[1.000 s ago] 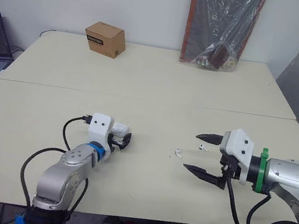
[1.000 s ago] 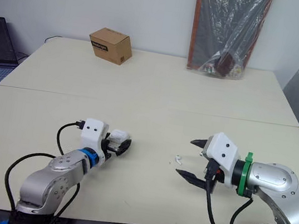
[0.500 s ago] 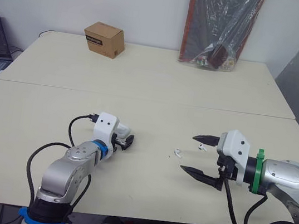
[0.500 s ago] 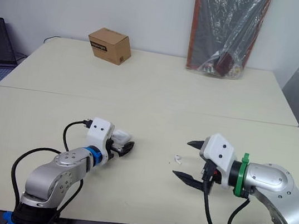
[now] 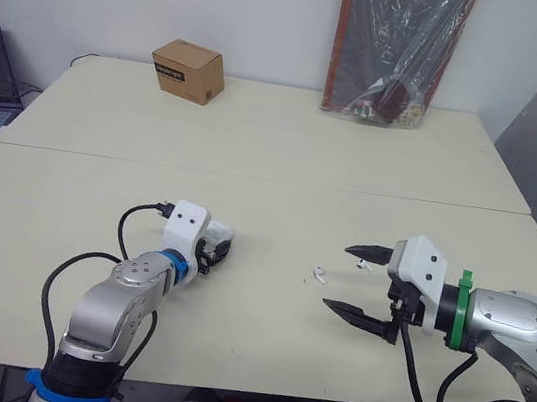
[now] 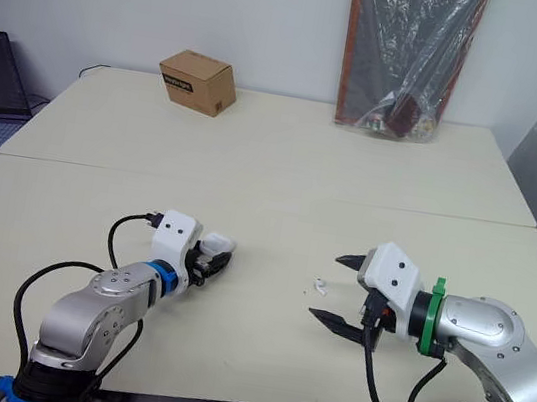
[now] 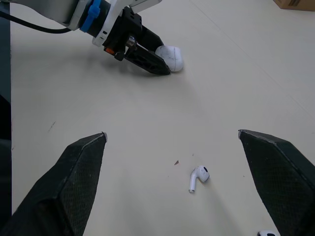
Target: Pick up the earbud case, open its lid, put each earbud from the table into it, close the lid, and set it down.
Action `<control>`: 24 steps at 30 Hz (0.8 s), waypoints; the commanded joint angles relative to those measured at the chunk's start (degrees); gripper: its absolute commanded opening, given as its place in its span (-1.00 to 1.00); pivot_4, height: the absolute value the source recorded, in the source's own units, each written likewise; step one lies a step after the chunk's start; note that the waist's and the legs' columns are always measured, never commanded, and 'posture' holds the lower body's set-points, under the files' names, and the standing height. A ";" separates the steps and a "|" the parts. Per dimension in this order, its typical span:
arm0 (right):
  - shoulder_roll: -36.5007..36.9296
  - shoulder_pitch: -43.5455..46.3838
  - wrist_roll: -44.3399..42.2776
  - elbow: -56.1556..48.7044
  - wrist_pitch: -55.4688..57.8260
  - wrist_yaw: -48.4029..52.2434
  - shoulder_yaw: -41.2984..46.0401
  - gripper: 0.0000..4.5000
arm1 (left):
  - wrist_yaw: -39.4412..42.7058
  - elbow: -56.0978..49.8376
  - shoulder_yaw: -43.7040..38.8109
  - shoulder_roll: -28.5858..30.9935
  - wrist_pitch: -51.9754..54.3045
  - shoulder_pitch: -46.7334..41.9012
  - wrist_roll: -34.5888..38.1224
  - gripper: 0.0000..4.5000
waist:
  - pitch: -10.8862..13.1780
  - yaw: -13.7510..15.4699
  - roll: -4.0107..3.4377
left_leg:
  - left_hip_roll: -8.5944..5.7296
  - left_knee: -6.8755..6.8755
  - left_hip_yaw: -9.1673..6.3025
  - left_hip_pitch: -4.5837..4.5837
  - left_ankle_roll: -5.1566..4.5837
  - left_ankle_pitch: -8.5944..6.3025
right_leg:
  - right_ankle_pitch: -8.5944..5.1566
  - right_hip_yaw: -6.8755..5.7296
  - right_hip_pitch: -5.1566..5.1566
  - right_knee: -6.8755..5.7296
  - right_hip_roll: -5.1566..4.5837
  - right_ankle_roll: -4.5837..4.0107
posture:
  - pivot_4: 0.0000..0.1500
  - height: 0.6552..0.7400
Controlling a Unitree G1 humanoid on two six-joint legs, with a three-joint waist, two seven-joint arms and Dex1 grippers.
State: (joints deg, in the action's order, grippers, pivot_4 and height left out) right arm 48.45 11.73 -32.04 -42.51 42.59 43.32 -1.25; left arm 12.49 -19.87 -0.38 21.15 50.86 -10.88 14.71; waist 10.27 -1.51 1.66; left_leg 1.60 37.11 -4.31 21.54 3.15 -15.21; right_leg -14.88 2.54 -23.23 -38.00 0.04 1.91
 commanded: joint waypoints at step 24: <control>-12.16 15.34 -23.75 7.31 19.01 -11.97 7.65 1.00 | 29.74 4.19 -2.13 14.21 -24.34 -4.46 3.81 0.22 | 0.07 -0.18 -0.08 | 0.08 -0.04 0.01 0.00 0.00 0.01 | 0.02 -0.02 -0.04 -0.01 0.07 -0.13 | 1.00 1.00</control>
State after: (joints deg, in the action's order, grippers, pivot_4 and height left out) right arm 37.02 25.27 -50.79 -35.54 58.60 33.74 3.91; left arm 39.56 -15.73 -1.96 34.47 29.57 -13.79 18.01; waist 10.33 -1.70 1.58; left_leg 1.67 37.07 -4.30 21.55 3.15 -15.21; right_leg -14.78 2.52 -23.27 -38.01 0.10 1.63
